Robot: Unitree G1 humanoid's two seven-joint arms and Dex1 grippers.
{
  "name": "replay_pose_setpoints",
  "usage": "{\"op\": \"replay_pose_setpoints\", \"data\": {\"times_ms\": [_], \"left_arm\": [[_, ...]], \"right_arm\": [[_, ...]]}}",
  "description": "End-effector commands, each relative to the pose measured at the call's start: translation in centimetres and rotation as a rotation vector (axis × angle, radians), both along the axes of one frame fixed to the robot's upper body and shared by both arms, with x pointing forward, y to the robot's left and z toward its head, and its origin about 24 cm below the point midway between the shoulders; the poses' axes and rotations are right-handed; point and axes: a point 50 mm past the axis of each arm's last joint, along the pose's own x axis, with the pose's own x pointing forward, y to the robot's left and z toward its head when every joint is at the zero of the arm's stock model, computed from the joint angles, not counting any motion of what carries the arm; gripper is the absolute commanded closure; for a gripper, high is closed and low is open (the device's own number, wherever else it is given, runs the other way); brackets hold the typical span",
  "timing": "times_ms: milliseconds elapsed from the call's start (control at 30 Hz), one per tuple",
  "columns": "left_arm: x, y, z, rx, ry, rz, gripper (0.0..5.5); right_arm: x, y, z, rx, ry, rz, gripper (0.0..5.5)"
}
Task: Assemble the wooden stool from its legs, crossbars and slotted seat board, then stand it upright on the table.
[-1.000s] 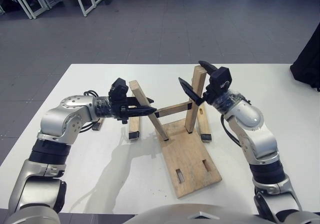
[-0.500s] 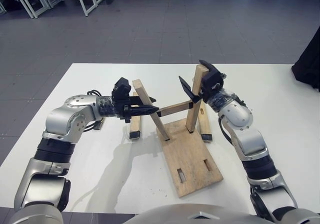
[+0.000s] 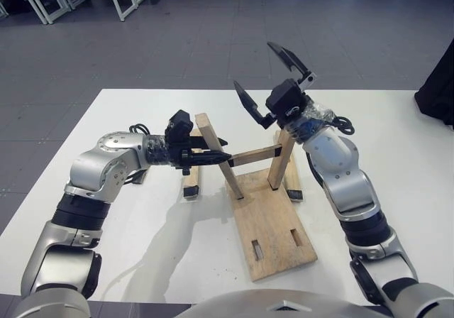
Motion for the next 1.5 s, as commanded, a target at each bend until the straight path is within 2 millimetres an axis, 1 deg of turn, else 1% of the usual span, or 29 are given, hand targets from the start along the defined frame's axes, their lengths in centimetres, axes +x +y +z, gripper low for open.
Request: {"op": "replay_pose_setpoints", "data": {"times_ms": [33,67,100,133,300,433,533,600,667,733,800,833,867,933,1000,1067,1133,1167,1233,1300,1400,1500], "left_arm": [[-1.9,0.2,-6.5,0.201,0.245,0.048,3.45],[-1.7,0.3,-6.1,0.194,0.243,0.057,3.45],[-1.5,0.5,-5.8,0.198,0.235,0.058,3.08],[-1.4,0.6,-5.6,0.203,0.227,0.059,2.88],[-0.4,1.1,-3.8,0.203,0.151,0.101,2.15],[-0.5,1.0,-2.5,0.188,0.099,0.12,2.15],[-1.6,1.2,-2.0,0.17,0.096,0.141,2.15],[-3.6,1.8,-2.3,0.177,0.116,0.15,2.15],[-5.5,2.4,-2.7,0.179,0.147,0.175,2.15],[-7.3,2.3,-2.8,0.157,0.165,0.174,2.15],[-9.0,0.9,-2.2,0.056,0.181,0.126,2.15],[-9.8,0.2,-2.2,0.014,0.196,0.102,2.15],[-10.5,-0.4,-2.4,-0.007,0.212,0.092,2.15],[-11.5,-1.1,-3.0,-0.02,0.243,0.099,2.15],[-12.0,-1.4,-3.6,-0.02,0.261,0.122,2.15],[-12.4,-1.5,-4.0,-0.013,0.272,0.143,2.15],[-12.5,-1.5,-4.3,-0.005,0.276,0.162,2.15],[-12.4,-1.5,-4.4,0.001,0.276,0.173,2.15],[-12.2,-1.4,-4.7,0.017,0.274,0.19,2.15],[-12.1,-1.3,-4.8,0.018,0.281,0.187,2.15],[-11.8,-1.2,-4.9,0.024,0.276,0.188,2.15],[-11.5,-1.1,-4.9,0.057,0.265,0.193,2.15]], "right_arm": [[-0.3,0.3,1.0,-0.027,-0.057,0.017,1.38],[-0.3,0.3,0.9,-0.024,-0.054,0.014,1.38],[-0.3,0.2,0.9,-0.022,-0.052,0.011,1.38],[-0.3,0.2,0.9,-0.023,-0.051,0.007,1.38],[-0.3,0.3,0.2,-0.042,-0.04,0.003,1.38],[-0.4,0.0,0.6,-0.032,-0.051,-0.003,1.38],[-0.5,-0.6,1.1,-0.001,-0.033,-0.004,1.38],[-1.1,-1.5,1.0,0.046,0.111,0.095,1.38],[-2.0,-3.0,0.7,0.083,0.283,0.214,1.38],[-2.8,-4.8,0.0,0.075,0.453,0.307,1.38],[-3.8,-7.9,-1.6,0.068,0.681,0.389,1.38],[-4.5,-9.9,-2.9,0.051,0.826,0.421,1.38],[-5.5,-11.9,-4.1,0.018,0.958,0.443,1.38],[-7.9,-15.2,-5.9,-0.012,1.197,0.495,1.38],[-10.1,-17.4,-7.0,-0.036,1.373,0.523,1.38],[-11.7,-18.9,-8.6,-0.129,1.496,0.483,1.38],[-12.8,-19.4,-10.6,-0.246,1.548,0.426,1.38],[-13.1,-19.4,-11.5,-0.279,1.559,0.406,1.38],[-14.5,-19.1,-14.2,-0.383,1.589,0.384,1.38],[-14.9,-18.3,-16.2,-0.397,1.544,0.33,1.38],[-14.9,-17.0,-19.1,-0.422,1.393,0.242,1.38],[-15.5,-15.6,-21.2,-0.421,1.355,0.23,1.38]]}}
